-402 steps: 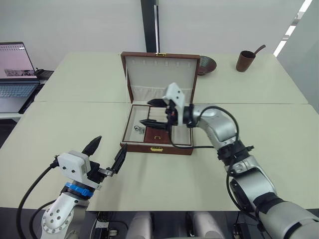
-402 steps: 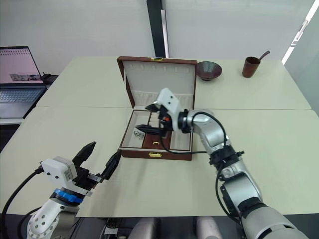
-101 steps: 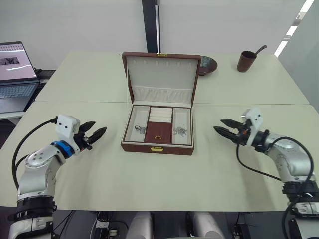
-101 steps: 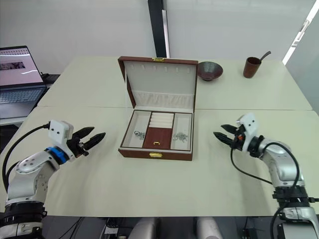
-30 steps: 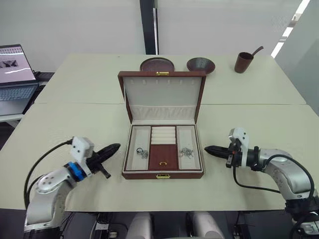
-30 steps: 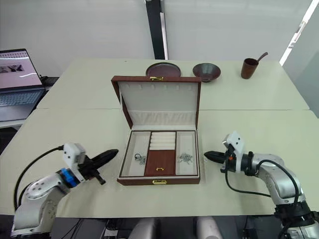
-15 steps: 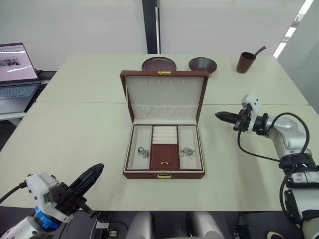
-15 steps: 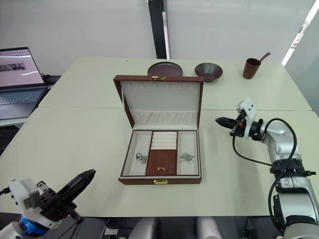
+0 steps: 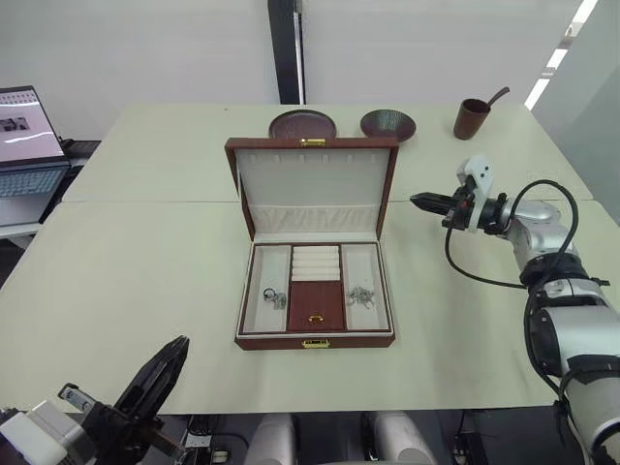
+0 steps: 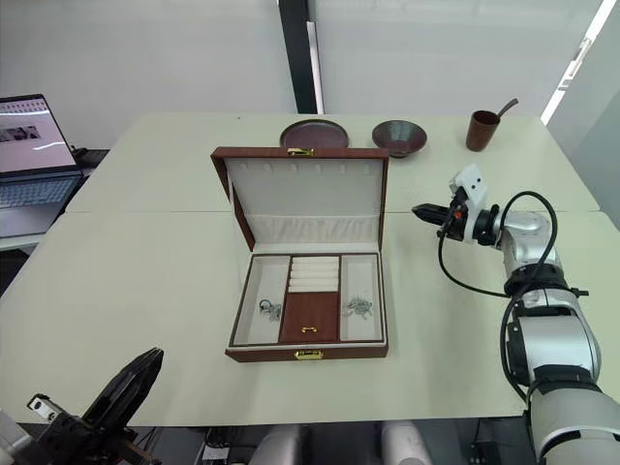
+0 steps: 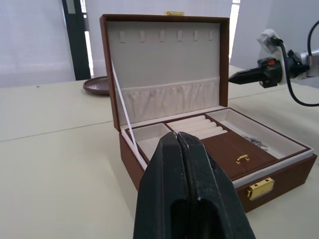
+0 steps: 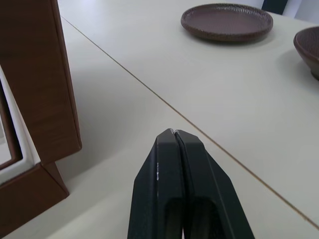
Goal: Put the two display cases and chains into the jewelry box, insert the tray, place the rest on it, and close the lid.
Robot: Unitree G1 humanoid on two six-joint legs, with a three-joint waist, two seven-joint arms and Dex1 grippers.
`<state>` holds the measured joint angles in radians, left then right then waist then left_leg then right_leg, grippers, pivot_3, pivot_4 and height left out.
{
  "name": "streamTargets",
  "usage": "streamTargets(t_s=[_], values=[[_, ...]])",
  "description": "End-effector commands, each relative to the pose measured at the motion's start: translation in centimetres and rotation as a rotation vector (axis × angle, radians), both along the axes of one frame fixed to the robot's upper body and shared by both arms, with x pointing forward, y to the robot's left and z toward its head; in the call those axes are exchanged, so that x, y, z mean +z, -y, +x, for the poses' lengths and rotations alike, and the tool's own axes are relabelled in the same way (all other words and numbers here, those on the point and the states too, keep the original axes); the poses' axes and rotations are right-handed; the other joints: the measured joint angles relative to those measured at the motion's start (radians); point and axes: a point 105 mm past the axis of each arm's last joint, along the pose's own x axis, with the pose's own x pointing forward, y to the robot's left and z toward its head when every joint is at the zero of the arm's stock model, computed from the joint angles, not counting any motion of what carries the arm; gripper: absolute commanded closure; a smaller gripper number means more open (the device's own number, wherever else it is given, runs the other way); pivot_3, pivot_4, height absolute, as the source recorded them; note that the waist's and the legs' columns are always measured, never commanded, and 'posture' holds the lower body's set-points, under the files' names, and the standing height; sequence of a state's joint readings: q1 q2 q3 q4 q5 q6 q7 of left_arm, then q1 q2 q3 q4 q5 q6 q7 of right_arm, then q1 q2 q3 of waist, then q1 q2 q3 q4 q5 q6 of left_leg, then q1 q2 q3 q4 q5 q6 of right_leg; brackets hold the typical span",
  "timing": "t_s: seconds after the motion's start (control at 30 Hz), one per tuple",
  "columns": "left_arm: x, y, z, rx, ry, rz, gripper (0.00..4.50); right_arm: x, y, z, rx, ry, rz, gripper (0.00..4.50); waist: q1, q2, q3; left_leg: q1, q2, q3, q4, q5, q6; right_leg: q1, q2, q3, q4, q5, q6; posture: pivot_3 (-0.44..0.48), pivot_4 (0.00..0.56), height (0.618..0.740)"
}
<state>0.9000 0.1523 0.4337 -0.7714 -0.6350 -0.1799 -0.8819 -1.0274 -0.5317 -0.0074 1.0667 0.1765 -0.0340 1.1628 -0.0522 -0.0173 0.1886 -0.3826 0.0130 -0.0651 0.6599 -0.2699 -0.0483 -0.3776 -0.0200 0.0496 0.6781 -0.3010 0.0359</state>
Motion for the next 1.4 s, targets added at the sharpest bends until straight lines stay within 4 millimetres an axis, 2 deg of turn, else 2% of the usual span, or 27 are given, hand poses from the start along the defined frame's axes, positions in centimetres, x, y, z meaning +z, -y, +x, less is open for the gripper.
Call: streamTargets(t_s=[0.03, 0.2, 0.4, 0.8, 1.17, 1.4], values=[[0.2, 0.4, -0.3, -0.008, 0.017, 0.011, 4.50, 2.4, -0.5, 0.5, 0.015, 0.081, 0.017, 4.49, -0.001, 0.000, 0.000, 0.000, 0.000, 0.000, 0.000, 0.000, 0.000, 0.000, 0.000, 0.000, 0.000, 0.000, 0.000, 0.000, 0.150, 0.740], [0.0, 0.8, -0.2, -0.024, 0.016, 0.011, 4.50, 4.3, -1.3, 1.2, -0.001, 0.129, 0.069, 4.49, -0.004, 0.000, 0.000, 0.000, 0.000, 0.000, 0.000, 0.000, 0.000, -0.001, 0.000, 0.000, 0.001, 0.000, 0.000, 0.000, 0.150, 0.740], [0.0, 0.9, 0.1, -0.022, 0.026, 0.007, 4.50, 6.4, -4.3, 1.5, 0.059, 0.162, 0.146, 4.49, -0.006, 0.001, 0.001, 0.000, 0.001, 0.001, 0.000, 0.000, 0.000, -0.002, 0.001, 0.001, 0.001, 0.000, 0.000, 0.000, 0.150, 0.740], [0.0, 1.3, 0.5, -0.021, 0.034, -0.005, 4.50, 7.5, -7.6, 0.8, 0.197, 0.158, 0.199, 4.49, -0.006, 0.002, 0.001, -0.001, 0.001, 0.001, 0.000, 0.000, 0.000, -0.002, 0.001, 0.001, 0.002, 0.000, 0.000, 0.000, 0.150, 0.740], [-0.2, 1.2, 0.7, -0.021, 0.030, -0.002, 4.50, 6.9, -8.4, -2.5, 0.468, 0.060, 0.168, 4.49, -0.006, 0.002, 0.002, -0.001, 0.001, 0.000, 0.000, 0.000, 0.000, -0.002, 0.001, 0.000, 0.002, 0.000, 0.000, 0.000, 0.150, 0.740], [-0.2, 1.2, 0.8, -0.022, 0.033, -0.006, 4.50, 4.8, -7.7, -5.7, 0.621, -0.027, 0.031, 4.49, -0.004, 0.003, 0.002, -0.001, 0.001, -0.001, 0.000, 0.000, 0.000, -0.002, 0.000, -0.001, 0.002, 0.000, 0.000, 0.000, 0.150, 0.740]])
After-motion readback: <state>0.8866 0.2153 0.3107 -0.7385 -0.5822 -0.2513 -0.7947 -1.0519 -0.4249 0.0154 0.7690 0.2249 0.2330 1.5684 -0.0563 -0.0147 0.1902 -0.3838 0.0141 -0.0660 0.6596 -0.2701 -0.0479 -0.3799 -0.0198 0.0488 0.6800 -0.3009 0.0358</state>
